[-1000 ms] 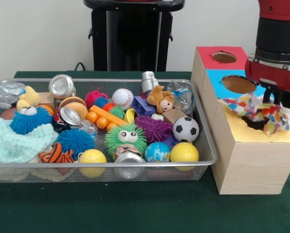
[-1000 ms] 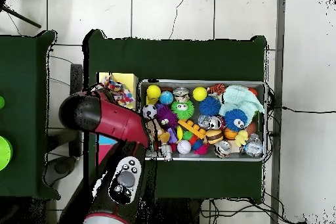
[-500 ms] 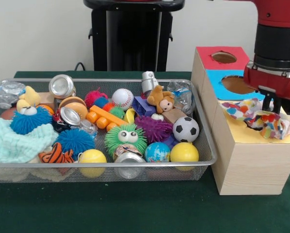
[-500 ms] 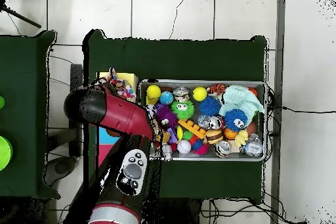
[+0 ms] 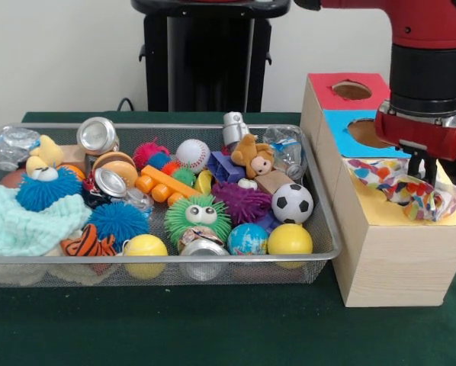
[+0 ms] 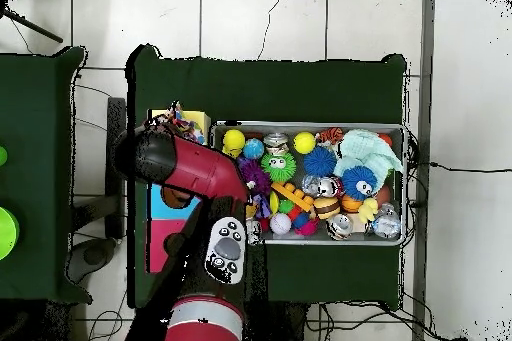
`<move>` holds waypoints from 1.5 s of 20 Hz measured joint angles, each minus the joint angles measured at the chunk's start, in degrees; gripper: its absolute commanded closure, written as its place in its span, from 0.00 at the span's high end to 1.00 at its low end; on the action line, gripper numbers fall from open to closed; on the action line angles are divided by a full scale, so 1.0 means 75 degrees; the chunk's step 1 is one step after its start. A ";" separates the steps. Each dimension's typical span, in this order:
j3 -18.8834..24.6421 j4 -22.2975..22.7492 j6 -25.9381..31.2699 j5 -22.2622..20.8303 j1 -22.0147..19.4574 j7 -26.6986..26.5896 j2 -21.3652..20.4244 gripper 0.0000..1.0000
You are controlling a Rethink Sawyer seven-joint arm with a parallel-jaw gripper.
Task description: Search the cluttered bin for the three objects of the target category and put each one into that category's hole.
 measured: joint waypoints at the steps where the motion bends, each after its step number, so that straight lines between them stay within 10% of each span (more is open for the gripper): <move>1: 0.0024 0.0000 0.0000 -0.0060 -0.0019 0.0000 -0.0011 0.00; 30: 0.1356 -0.0333 0.0674 -0.3435 -0.1406 0.0000 -0.0343 0.00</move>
